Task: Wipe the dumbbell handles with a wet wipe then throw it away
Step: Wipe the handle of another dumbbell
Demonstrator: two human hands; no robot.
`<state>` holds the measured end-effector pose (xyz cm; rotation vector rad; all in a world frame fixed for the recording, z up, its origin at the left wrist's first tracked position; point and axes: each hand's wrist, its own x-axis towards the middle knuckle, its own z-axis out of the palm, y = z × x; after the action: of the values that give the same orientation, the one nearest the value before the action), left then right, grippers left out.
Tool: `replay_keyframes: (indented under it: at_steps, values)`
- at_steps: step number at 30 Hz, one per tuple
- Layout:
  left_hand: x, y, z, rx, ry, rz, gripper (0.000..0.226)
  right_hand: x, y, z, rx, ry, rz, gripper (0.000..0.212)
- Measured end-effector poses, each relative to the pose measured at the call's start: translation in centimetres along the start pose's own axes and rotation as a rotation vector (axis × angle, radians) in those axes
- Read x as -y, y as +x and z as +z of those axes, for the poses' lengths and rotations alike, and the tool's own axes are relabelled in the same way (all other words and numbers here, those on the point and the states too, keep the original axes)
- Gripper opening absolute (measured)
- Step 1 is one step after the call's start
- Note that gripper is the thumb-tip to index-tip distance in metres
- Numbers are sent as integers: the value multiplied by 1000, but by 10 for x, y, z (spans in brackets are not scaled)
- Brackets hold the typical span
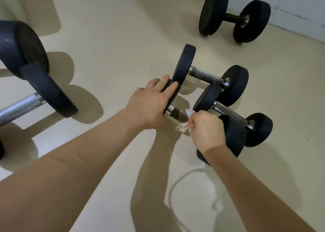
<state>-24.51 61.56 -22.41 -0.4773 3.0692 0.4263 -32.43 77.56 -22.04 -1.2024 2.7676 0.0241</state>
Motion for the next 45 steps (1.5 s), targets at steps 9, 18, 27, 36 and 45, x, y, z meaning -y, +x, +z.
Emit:
replay_keyframes:
  at_steps: [9,18,27,36,45]
  values:
    - [-5,2,4,26,-20,-18,100,-3,7,4,12,-32,-38,11]
    - [-45,-23,29,-355,-6,143,49,0,49,-10,74,252,-62,17]
    - [-70,19,39,-29,85,65,30,-59,2,-23,-206,5,-11,37]
    - [-81,54,62,-38,-165,95,18,-78,-8,13,-405,116,207,29]
    - [-79,98,55,-136,-155,114,18,-127,69,-14,-226,466,377,25]
